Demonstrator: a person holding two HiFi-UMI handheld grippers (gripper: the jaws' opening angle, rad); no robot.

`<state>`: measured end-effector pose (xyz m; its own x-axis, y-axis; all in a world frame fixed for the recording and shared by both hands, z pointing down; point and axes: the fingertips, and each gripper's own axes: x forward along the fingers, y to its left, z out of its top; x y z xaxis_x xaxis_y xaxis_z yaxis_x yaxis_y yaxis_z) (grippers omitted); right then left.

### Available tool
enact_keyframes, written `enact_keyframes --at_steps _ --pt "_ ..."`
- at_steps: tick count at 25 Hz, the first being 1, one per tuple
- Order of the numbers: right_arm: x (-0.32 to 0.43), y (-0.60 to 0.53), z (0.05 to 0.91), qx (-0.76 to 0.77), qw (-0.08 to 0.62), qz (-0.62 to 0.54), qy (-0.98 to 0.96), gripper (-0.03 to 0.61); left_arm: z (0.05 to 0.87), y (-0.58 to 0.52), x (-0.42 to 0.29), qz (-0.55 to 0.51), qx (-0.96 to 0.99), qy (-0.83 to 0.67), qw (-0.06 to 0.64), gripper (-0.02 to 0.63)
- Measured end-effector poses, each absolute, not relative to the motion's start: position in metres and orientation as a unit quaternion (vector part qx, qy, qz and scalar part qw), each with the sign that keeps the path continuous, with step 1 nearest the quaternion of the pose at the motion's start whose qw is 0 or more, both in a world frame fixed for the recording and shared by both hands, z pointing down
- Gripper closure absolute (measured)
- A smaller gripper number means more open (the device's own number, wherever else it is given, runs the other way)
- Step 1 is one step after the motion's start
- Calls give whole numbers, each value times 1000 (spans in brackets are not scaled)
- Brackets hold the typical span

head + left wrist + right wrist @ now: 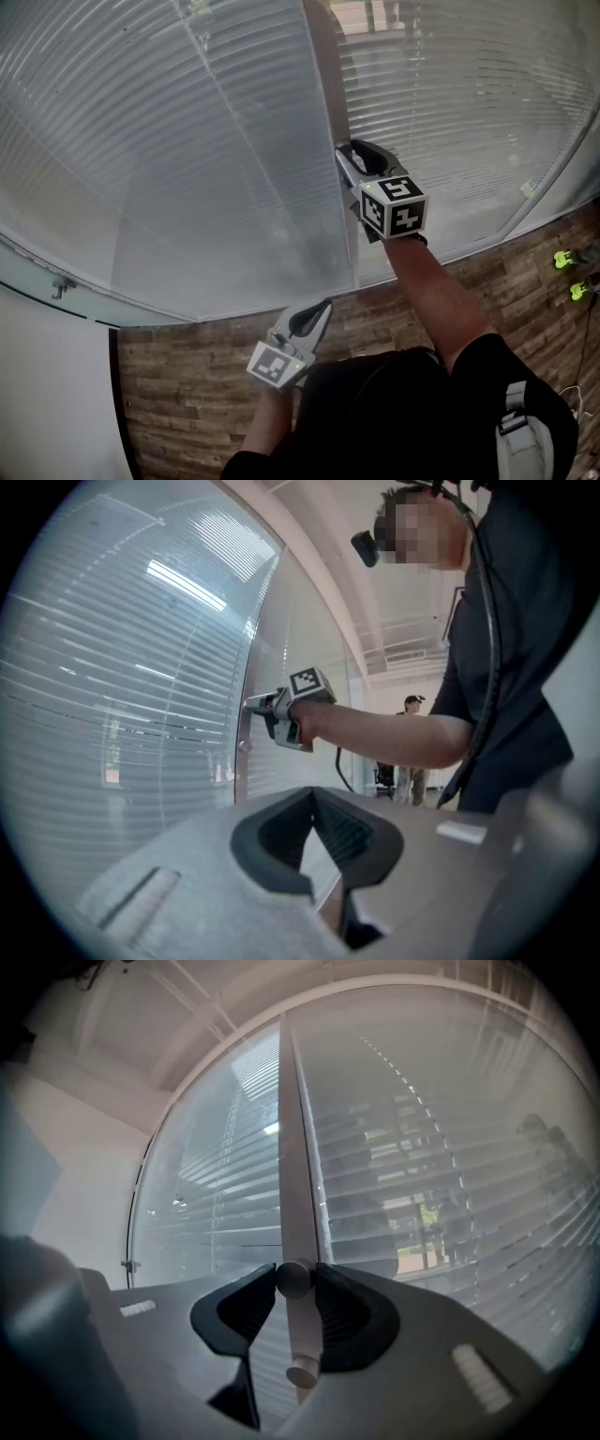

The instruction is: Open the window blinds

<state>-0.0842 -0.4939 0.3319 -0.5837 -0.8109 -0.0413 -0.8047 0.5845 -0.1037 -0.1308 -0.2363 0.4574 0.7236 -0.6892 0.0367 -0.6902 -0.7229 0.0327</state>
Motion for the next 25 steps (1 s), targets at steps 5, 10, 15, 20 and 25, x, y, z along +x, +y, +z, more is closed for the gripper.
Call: enact_keyframes --at_steps 5,10,15,20,25 --pt "-84 -493 332 -455 52 -46 888 442 457 -235 -131 10 927 -373 24 609" --pt "-84 -494 331 -454 52 -42 889 442 459 -235 -130 13 927 -374 25 609" --pt "-84 -493 332 -452 49 -34 890 440 459 -236 -130 16 928 -372 22 610" --pt "-85 -493 332 -448 40 -24 893 436 459 -239 -128 19 929 -369 20 609" --pt "-84 -491 332 -437 14 21 899 415 456 -240 -121 20 932 -360 14 609"
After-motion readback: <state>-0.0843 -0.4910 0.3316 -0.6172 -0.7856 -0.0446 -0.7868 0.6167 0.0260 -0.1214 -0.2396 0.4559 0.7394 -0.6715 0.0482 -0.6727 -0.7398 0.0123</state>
